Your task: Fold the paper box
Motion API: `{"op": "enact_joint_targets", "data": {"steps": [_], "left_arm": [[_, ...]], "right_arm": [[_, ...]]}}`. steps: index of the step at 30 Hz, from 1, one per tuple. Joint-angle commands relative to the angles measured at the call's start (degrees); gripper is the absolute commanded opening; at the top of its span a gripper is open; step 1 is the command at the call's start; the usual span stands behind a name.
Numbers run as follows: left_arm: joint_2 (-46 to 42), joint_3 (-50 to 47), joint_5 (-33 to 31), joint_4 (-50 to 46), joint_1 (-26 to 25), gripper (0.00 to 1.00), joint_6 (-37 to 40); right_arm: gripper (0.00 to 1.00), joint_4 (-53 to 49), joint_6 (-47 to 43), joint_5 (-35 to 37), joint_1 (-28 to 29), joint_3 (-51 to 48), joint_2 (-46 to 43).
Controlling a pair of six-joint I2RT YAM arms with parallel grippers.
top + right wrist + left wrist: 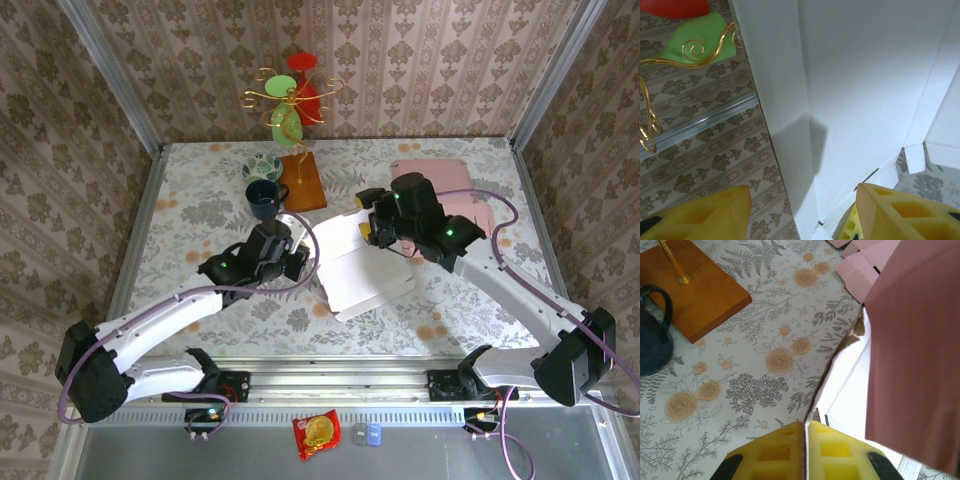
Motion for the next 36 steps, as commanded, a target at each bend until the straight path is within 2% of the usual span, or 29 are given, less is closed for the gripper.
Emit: {"op": "enact_joint_targets", "data": {"steps": [1, 8, 13, 18, 22, 24, 25, 27, 28, 30, 32, 36], "left_arm": [[-0.06, 2.16, -2.02, -1.68, -0.42, 0.0, -1.28], [0.25, 2.53, -1.4, -1.92, -0.42, 0.0, -1.11], [0.35, 2.78, -1.17, -2.19, -0.42, 0.0, -0.84], [-0.09, 2.38, -0.63, -2.02, -0.38, 0.0, -0.93], [-0.71, 2.02, -0.38, -2.16, -0.42, 0.0, -1.05], [-1.21, 1.8, -0.16, -2.62, -0.05, 0.0, -1.67], [-1.77, 1.59, 0.33, -2.99, 0.38, 0.04, -2.29], [-3.58, 0.98, 2.17, -3.79, 1.84, 0.28, -4.44], [-4.98, 0.74, 3.33, -4.35, 2.83, 0.36, -5.9], [-7.95, 0.81, 6.46, -5.69, 4.9, 0.47, -8.62], [-10.89, 1.91, 8.53, -7.61, 6.8, 0.55, -11.09], [-12.05, 6.95, 12.87, -12.33, 10.99, 0.6, -15.37]], "right_arm": [[0.53, 0.53, -2.31, 3.55, 0.32, 1.97, 1.85], [0.38, 2.45, -1.95, 1.75, 0.01, 2.09, 4.47], [0.22, 2.31, -2.21, 1.26, -0.12, 2.61, 5.27], [0.12, 3.33, -1.88, 1.29, -0.12, 1.81, 5.71], [0.0, 3.75, -1.89, 2.1, -0.12, 1.71, 5.71], [0.0, 3.98, -1.64, 2.69, -0.12, 1.46, 5.72], [0.0, 4.67, -1.28, 2.96, -0.12, 0.89, 5.85], [0.0, 7.73, 0.29, 2.97, -0.12, -1.07, 6.15], [0.0, 9.51, 1.19, 3.06, -0.04, -1.91, 6.15], [0.0, 11.5, 2.21, 3.28, 0.05, -2.63, 7.76], [0.0, 12.0, 2.42, 3.77, 0.17, -2.53, 8.32], [0.0, 11.34, 2.32, 3.71, 0.22, -1.32, 9.69]]}}
